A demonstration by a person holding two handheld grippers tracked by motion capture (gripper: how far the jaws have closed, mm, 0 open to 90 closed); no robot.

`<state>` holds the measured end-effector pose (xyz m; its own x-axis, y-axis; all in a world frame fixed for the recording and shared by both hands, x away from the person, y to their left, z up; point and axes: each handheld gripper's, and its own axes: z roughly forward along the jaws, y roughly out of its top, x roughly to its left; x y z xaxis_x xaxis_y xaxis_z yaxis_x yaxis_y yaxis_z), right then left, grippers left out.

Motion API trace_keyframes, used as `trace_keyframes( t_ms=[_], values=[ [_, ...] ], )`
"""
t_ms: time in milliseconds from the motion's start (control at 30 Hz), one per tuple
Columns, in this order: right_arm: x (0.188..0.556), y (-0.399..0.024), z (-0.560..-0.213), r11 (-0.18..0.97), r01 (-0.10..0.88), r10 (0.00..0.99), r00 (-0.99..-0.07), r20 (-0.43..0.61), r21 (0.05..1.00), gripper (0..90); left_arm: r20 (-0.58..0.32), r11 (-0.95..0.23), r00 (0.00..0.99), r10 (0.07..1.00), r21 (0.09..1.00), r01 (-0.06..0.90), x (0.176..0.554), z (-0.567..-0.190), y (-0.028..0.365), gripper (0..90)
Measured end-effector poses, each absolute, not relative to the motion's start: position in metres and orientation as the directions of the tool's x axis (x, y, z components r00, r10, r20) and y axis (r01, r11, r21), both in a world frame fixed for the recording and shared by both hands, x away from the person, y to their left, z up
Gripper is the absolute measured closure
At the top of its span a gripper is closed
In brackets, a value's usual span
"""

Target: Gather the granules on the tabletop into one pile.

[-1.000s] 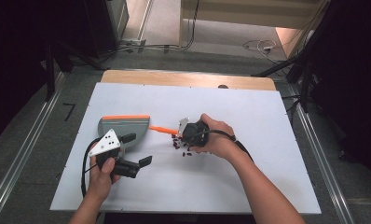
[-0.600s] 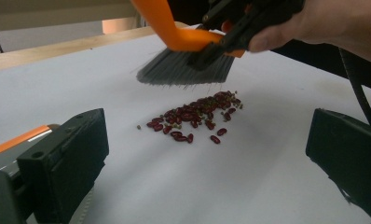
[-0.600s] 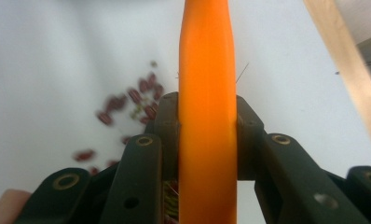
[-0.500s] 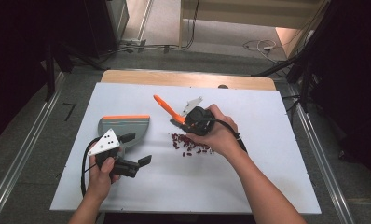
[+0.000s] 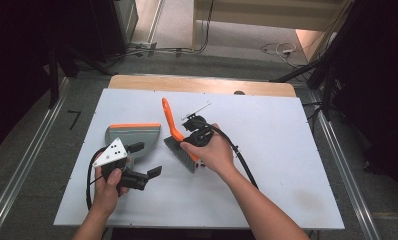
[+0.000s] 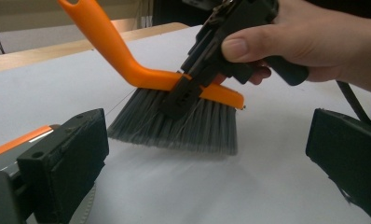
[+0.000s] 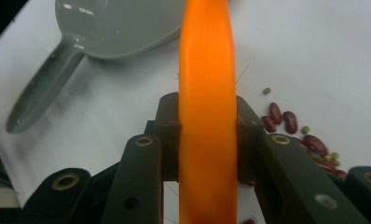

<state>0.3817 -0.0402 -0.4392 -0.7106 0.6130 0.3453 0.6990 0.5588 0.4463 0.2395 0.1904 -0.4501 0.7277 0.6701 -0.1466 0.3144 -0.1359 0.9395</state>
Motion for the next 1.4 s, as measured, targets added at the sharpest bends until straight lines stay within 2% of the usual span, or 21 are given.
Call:
trace_keyframes(
  t_ms=[67,167,600,1100,1400],
  values=[
    [0.388,-0.040,-0.448,0.537,0.738,0.630,-0.673,0.387,0.408,68.5,-0.146,-0.137,0.728,0.670,0.939,0.314,0.239,-0.450,0.190,0.0],
    [0.396,-0.044,-0.456,0.518,0.755,0.673,-0.650,0.353,0.401,68.6,-0.145,-0.138,0.728,0.670,0.939,0.315,0.240,-0.450,0.190,0.0],
    [0.405,-0.078,-0.467,0.429,0.825,0.746,-0.553,0.371,0.367,67.2,-0.147,-0.138,0.727,0.671,0.938,0.317,0.239,-0.451,0.189,0.0],
    [0.405,-0.118,-0.467,0.363,0.854,0.791,-0.494,0.361,0.374,66.8,-0.145,-0.144,0.730,0.668,0.937,0.318,0.238,-0.451,0.189,0.0],
    [0.407,-0.136,-0.467,0.361,0.853,0.798,-0.492,0.350,0.376,66.8,-0.145,-0.143,0.730,0.667,0.938,0.317,0.238,-0.451,0.188,0.0]
  ],
)
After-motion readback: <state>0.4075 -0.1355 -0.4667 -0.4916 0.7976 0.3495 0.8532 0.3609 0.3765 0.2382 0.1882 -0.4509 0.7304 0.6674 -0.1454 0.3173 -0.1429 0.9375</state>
